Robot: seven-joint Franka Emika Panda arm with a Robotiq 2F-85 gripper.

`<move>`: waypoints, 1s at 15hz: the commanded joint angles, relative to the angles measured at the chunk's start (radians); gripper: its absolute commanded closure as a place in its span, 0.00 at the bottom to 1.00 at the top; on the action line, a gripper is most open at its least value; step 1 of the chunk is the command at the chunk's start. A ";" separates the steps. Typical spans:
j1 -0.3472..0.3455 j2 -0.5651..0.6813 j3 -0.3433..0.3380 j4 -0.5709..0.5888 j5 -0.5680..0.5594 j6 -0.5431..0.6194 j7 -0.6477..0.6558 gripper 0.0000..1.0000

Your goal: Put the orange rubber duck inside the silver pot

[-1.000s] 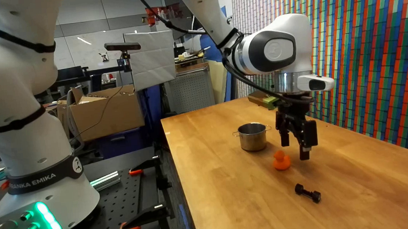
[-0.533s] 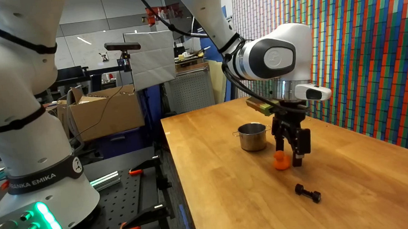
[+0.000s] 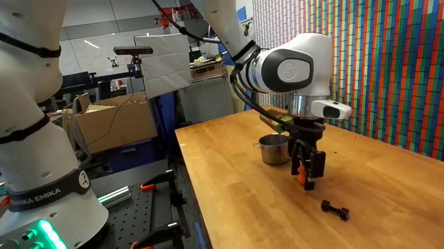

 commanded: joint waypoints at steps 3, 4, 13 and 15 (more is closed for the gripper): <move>0.009 -0.070 -0.004 -0.105 0.047 0.193 0.007 0.65; 0.011 -0.069 -0.002 -0.106 0.051 0.224 0.006 0.73; -0.003 -0.223 0.074 -0.160 0.144 0.162 -0.041 0.83; -0.003 -0.279 0.098 -0.160 0.192 0.102 -0.044 0.83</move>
